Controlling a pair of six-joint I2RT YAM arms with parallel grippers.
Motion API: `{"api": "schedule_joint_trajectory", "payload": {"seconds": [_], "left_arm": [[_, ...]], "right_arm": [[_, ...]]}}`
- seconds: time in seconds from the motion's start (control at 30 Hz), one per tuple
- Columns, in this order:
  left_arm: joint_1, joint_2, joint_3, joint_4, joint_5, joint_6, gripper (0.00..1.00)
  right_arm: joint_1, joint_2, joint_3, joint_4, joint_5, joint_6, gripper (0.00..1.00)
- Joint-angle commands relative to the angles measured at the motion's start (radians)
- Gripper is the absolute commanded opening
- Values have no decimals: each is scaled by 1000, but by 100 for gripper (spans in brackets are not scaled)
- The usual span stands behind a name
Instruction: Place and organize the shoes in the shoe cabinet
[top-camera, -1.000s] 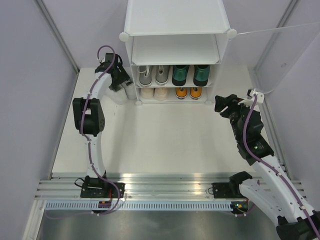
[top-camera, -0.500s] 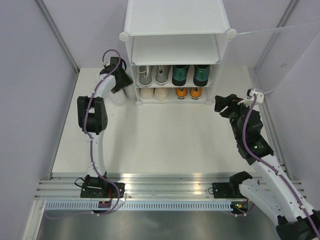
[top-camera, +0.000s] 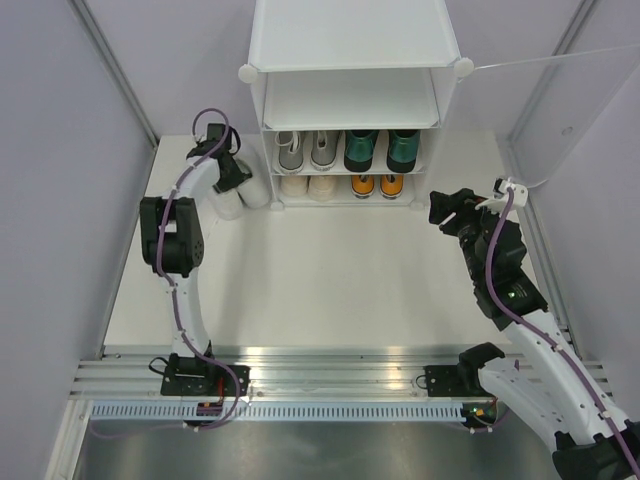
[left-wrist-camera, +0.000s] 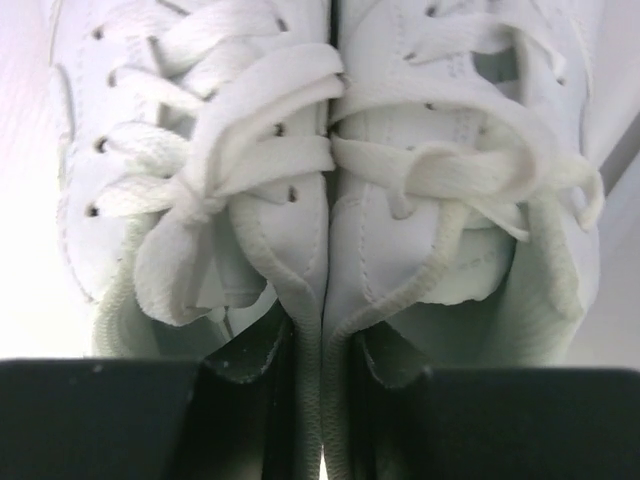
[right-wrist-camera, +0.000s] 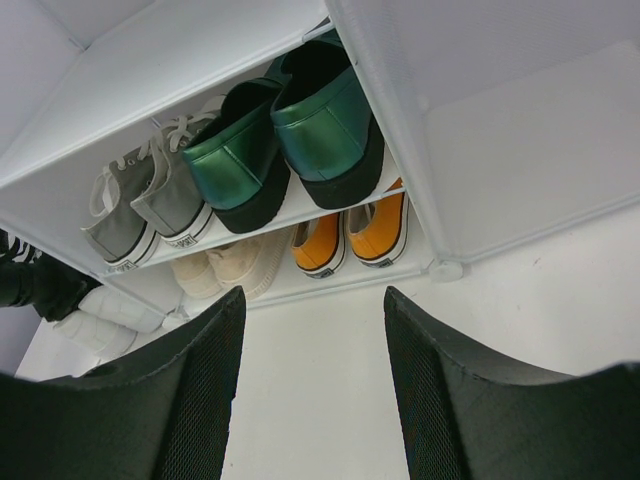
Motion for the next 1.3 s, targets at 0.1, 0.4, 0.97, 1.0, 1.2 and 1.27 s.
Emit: {"api": "schedule_joint_trajectory", "payload": {"seconds": [0.1,0.4,0.97,1.0,1.2,1.27], "left_arm": [[99,-246,-200,-126,56,-18,2],[85,-620,-737,81,399,-136,2],[-650,-759,-802,162,140,-339,2],[-674,-737,-780,164,128,-342,2],[-804,-601,-662,194,131,-371,2],[-826,-558,-616,205,140,-368,2]], "right_arm": [[1,-23,6,18,-37,12,62],[2,-64,20,-11,-60,20,62],[1,-176,92,-197,-60,20,62],[1,-177,96,-206,-57,20,62],[1,-192,115,-251,-37,17,62],[1,-193,119,-258,-39,18,62]]}}
